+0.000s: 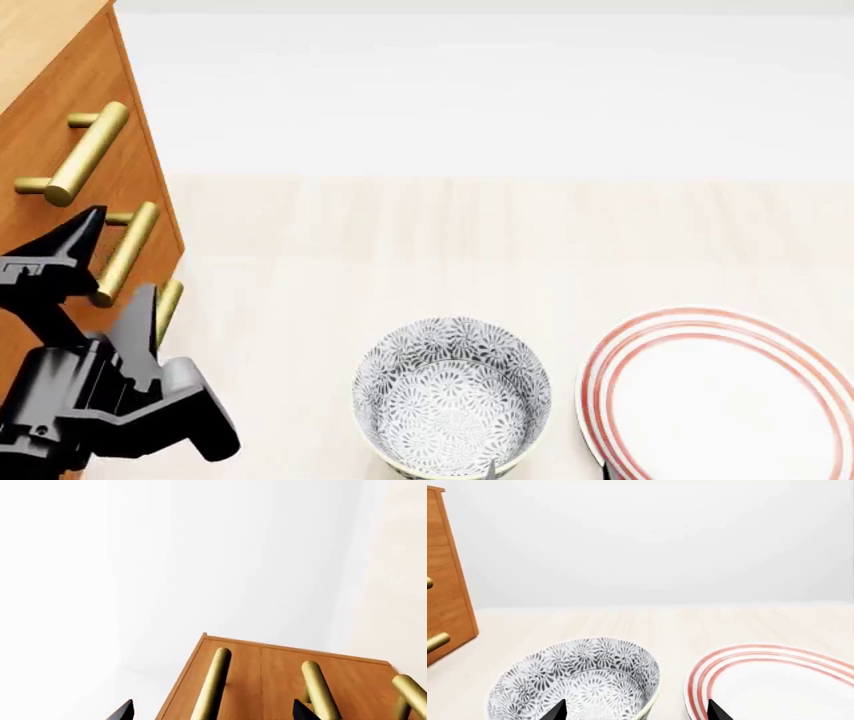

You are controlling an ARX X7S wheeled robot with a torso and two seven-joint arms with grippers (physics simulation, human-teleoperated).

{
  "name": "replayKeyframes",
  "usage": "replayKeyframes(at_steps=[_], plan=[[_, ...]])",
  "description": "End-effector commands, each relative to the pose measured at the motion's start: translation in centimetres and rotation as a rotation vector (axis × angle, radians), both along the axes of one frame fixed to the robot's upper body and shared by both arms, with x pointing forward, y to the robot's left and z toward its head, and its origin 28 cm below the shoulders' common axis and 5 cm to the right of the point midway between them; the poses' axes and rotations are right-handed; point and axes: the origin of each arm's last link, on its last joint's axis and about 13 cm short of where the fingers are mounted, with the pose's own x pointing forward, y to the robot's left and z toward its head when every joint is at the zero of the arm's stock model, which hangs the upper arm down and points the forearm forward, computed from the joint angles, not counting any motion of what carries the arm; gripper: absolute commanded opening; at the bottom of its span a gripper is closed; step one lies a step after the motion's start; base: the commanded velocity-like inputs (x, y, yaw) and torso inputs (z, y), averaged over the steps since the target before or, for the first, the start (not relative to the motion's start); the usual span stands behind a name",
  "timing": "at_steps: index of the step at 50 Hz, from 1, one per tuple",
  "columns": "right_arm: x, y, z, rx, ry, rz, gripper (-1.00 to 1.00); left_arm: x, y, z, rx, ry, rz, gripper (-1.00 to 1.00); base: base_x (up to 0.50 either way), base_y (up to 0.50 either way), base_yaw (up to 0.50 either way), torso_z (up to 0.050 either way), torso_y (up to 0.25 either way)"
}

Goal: Open the top drawer of the cabinet.

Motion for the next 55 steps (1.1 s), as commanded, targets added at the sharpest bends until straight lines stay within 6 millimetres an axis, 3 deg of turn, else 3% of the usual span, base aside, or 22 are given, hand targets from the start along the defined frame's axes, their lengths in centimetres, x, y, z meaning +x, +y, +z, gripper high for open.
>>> replayKeyframes(at_steps=[1,29,55], plan=[[0.2,0.0,0.2,-0.001,-0.010,-0.001,1.00,0.1,0.2,1.7,0.005,-0.038,0.021,1.00,0.00,0.00,0.00,0.000,0.000],[0.0,0.1,0.1,-0.002,-0.002,0.009,1.00,0.8,1.0,4.7,-0.015,-0.069,0.038,1.00,0.00,0.00,0.00,0.000,0.000],[0.0,0.1,0.0,-0.001,-0.001,0.012,1.00,2.6,1.2,5.4,0.025,-0.010,0.010,1.00,0.00,0.00,0.00,0.000,0.000]])
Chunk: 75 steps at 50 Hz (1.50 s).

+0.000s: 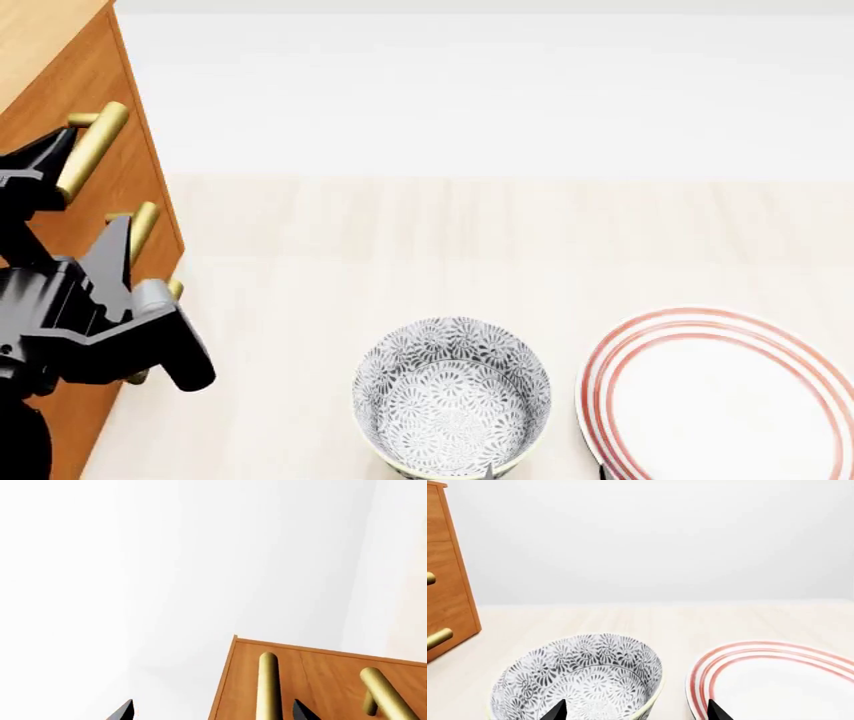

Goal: Open the top drawer of the cabinet.

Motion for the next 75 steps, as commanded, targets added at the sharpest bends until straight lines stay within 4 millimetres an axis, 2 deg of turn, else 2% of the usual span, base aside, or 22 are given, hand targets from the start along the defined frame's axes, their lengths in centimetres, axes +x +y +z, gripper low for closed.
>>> replayKeyframes(at_steps=[1,18,75], plan=[[0.1,0.1,0.2,0.001,-0.011,0.004,1.00,0.8,0.1,0.7,0.006,0.013,0.009,1.00,0.00,0.00,0.00,0.000,0.000],[0.1,0.1,0.1,0.003,-0.006,0.004,1.00,1.9,0.6,1.1,0.018,0.031,0.038,1.00,0.00,0.00,0.00,0.000,0.000],[0.2,0.1,-0.1,0.010,0.013,0.000,1.00,3.4,2.2,-0.3,0.041,0.086,0.106,1.00,0.00,0.00,0.00,0.000,0.000]])
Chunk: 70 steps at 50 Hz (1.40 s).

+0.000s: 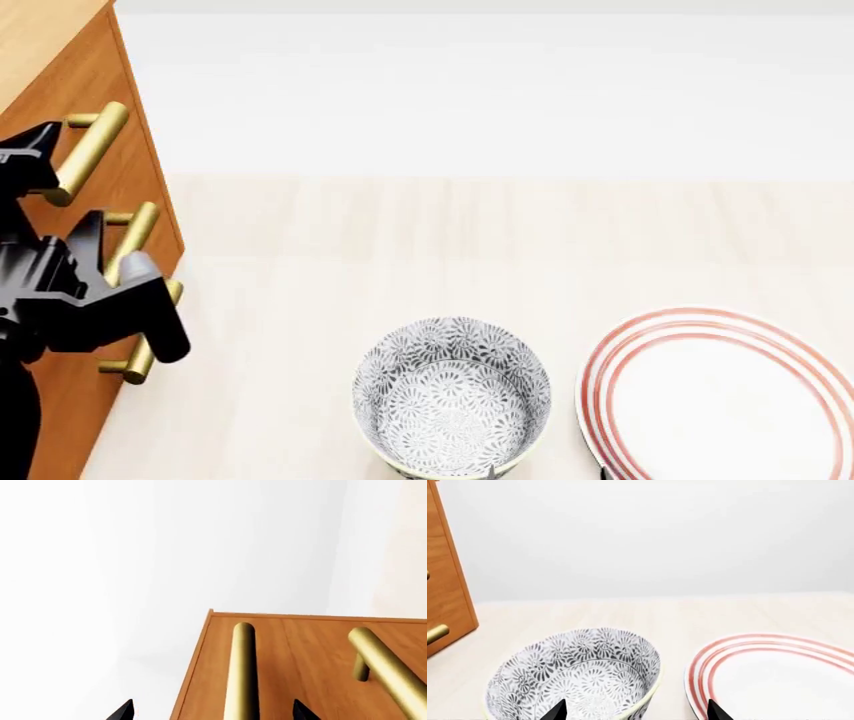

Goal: Open the top drawer of the cabinet.

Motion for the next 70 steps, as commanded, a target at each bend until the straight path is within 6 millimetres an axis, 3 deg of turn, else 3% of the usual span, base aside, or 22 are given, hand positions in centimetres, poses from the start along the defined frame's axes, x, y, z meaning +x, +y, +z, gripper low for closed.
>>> replayKeyframes(at_steps=[1,12,13,42,70], plan=[[0.1,0.1,0.1,0.001,-0.009,0.005,1.00,0.3,0.1,-0.1,-0.008,0.004,0.017,1.00,0.00,0.00,0.00,0.000,0.000],[0.1,0.1,0.0,0.001,-0.005,0.008,1.00,0.3,0.3,0.1,-0.002,-0.013,0.036,1.00,0.00,0.00,0.00,0.000,0.000],[0.1,0.1,0.0,0.001,-0.004,0.007,1.00,0.3,0.3,0.1,-0.002,-0.013,0.037,-1.00,0.00,0.00,0.00,0.000,0.000],[0.0,0.1,-0.1,0.003,0.003,0.010,1.00,0.5,-0.2,0.0,0.014,-0.035,0.008,-1.00,0.00,0.00,0.00,0.000,0.000],[0.0,0.0,0.1,0.011,-0.001,0.010,1.00,1.6,-3.8,0.3,0.029,-0.017,-0.092,-1.00,0.01,0.00,0.00,0.000,0.000]])
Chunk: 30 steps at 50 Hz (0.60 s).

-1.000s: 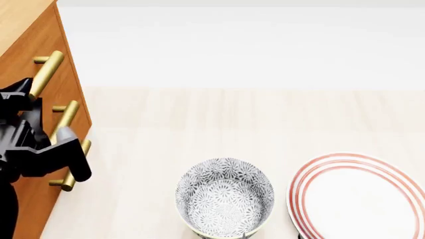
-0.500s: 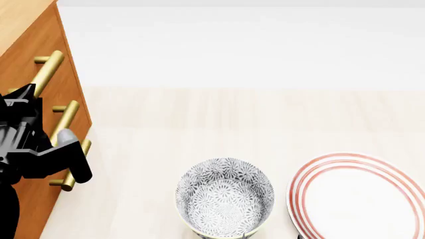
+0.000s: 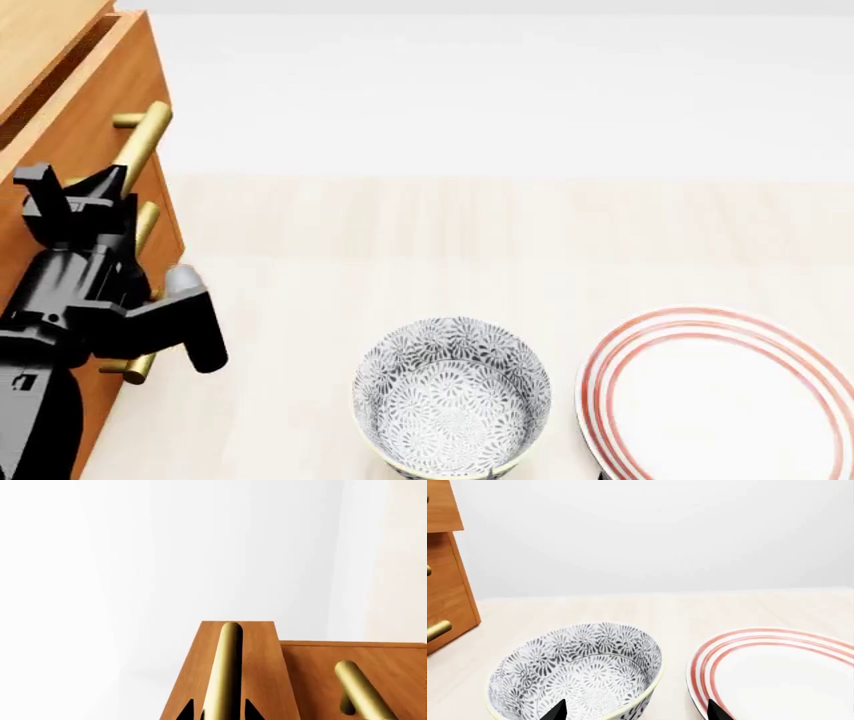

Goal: Open the top drawer of the cabinet.

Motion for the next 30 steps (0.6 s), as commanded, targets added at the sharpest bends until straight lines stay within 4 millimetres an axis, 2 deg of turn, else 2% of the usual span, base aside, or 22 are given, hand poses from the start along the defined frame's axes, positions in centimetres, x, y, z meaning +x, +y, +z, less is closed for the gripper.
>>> replayKeyframes(at_steps=[1,18,30], plan=[[0.2,0.1,0.3,0.005,-0.016,0.004,1.00,0.8,-1.8,1.3,-0.004,-0.019,-0.046,-1.00,0.00,0.00,0.00,0.000,0.000],[0.0,0.0,0.3,0.013,-0.017,0.013,1.00,0.9,-5.0,1.7,0.003,-0.016,-0.141,-1.00,0.01,0.00,0.00,0.000,0.000],[-0.1,0.0,0.3,0.014,-0.016,0.022,1.00,0.7,-6.3,1.9,0.011,-0.013,-0.184,-1.00,0.01,0.00,0.00,0.000,0.000]])
